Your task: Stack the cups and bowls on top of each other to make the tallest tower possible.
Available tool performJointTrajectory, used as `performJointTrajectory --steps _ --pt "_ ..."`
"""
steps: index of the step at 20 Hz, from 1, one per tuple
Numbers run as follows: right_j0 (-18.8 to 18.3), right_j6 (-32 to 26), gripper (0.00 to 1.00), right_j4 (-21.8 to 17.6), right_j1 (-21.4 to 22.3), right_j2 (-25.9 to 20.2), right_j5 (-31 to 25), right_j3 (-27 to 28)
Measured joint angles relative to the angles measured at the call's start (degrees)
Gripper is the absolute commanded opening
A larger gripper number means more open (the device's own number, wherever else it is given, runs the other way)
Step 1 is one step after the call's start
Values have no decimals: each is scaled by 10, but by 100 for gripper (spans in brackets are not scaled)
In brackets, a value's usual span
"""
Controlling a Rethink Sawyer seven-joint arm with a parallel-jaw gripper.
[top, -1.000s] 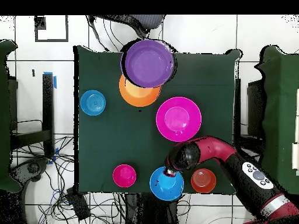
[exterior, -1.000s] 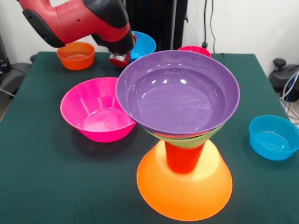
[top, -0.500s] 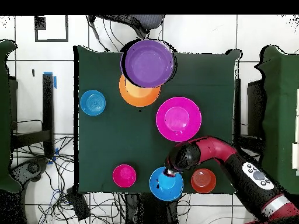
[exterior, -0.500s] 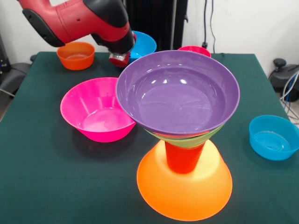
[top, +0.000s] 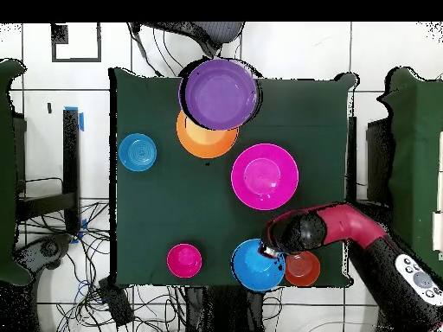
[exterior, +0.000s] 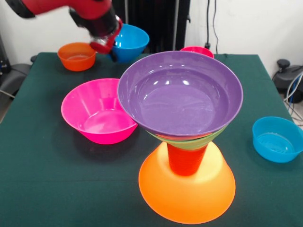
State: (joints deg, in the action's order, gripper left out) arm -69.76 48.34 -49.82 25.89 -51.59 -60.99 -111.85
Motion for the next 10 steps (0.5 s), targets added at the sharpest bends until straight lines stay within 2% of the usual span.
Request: performJointTrajectory --steps 6,10 --pt "-36 0 0 48 60 -60 0 -3" --pt "-44 0 0 62 86 -84 0 -3"
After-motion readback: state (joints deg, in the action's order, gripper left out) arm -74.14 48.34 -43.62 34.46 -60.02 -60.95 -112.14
